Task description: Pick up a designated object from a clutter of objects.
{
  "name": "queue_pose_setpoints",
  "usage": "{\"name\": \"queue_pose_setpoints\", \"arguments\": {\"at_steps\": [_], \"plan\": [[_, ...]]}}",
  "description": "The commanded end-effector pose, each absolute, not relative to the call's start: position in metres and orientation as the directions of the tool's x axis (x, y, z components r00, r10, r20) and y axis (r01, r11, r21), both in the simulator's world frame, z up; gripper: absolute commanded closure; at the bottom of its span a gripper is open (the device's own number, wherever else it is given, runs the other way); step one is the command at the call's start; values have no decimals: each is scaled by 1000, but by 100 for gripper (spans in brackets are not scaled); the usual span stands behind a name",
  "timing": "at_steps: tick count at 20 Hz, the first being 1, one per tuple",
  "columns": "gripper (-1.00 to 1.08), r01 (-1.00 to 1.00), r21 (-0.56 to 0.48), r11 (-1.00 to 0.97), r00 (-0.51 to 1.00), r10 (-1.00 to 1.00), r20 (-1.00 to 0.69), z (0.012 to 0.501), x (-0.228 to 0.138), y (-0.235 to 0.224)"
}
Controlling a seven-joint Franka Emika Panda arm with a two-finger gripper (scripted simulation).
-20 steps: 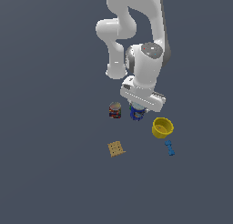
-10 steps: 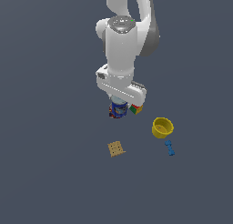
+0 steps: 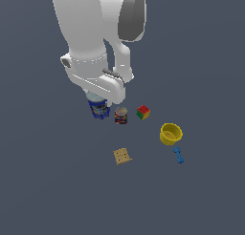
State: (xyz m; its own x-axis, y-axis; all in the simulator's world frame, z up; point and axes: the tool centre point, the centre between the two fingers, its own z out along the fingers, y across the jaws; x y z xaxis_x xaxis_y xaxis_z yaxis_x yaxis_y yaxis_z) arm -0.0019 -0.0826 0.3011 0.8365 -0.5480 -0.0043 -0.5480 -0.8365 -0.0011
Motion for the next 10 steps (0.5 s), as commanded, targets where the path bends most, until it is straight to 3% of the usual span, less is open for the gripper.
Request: {"name": "queue_pose_setpoints", "arguments": {"at_steps": [1,10], "plan": [[108,-547,-1,-837,837,-547,-1,320,6,-103],[108,-547,0,-837,837,-547,0,360,27,-153]]}}
